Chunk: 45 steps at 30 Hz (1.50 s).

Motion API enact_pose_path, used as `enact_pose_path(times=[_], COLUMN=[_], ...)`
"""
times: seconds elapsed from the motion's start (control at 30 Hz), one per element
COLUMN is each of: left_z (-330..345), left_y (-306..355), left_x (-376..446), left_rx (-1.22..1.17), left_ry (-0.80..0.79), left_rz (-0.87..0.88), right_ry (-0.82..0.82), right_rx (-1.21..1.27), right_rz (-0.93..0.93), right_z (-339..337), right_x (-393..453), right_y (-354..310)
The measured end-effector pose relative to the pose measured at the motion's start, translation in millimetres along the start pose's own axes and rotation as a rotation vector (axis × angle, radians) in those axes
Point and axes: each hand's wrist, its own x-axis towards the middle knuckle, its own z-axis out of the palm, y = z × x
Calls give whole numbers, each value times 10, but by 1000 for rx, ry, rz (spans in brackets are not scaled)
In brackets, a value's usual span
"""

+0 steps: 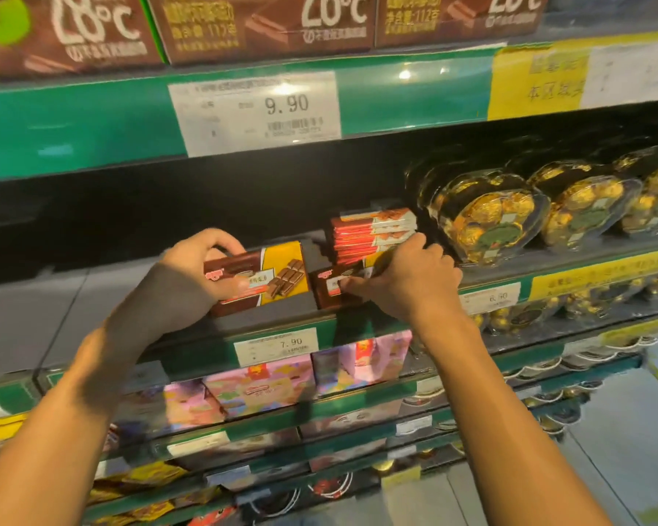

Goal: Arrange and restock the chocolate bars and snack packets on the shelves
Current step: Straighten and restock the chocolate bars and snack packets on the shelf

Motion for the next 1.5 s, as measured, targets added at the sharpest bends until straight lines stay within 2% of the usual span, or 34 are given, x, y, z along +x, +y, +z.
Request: enact_pose_path(times=[0.2, 0.33, 0.43, 0.5, 0.57, 0.67, 0.77, 0.87, 1.0, 1.07, 1.17, 1.3, 1.5], left_z=[-207, -280, -250, -131, 39, 356, 632, 842, 996, 1006, 936, 616, -121], left_y=[-159, -198, -259, -369, -489, -689, -845, -963, -1055, -1114, -1285, -1595, -2266], left_x=[-313, -748, -1198, -1538, -1903, -2559, -3216, -3819, -4422, -4641, -4933, -5247, -5489], left_rx=[-234, -554, -756, -871, -918, -962, -1001, -1004, -1006, -1036, -1060, -1080, -1112], left_ry=[219, 312, 394, 526, 643, 820, 973, 1143, 1308, 1383, 1436, 1479, 1426], left_rz=[-62, -68, -65, -147, -240, -417, -605, -772, -906, -927, -937, -914, -847], right_ry=[-75, -97, -66, -137, -299, -587, -898, -1095, -1357, -1381, -1344, -1296, -1215], right_rx=[497, 889, 1080, 1201, 1306, 1278, 1230, 1194, 1056, 1054, 1007, 905, 993], right_rz=[-52, -172, -239, -260, -230, -203, -95, 12, 1, -57, -48, -190, -78], right_z=[-1, -87, -77, 33, 261, 674, 1144, 1567, 1820, 1944, 2192, 2393, 2709], right_x=[139, -65, -378, -616, -840, -1301, -1692, -1970, -2349, -2515, -2766, -3273, -3834], right_y=[46, 28, 15, -11, -41, -113, -125, -113, -261, -340, -498, -943, -1626])
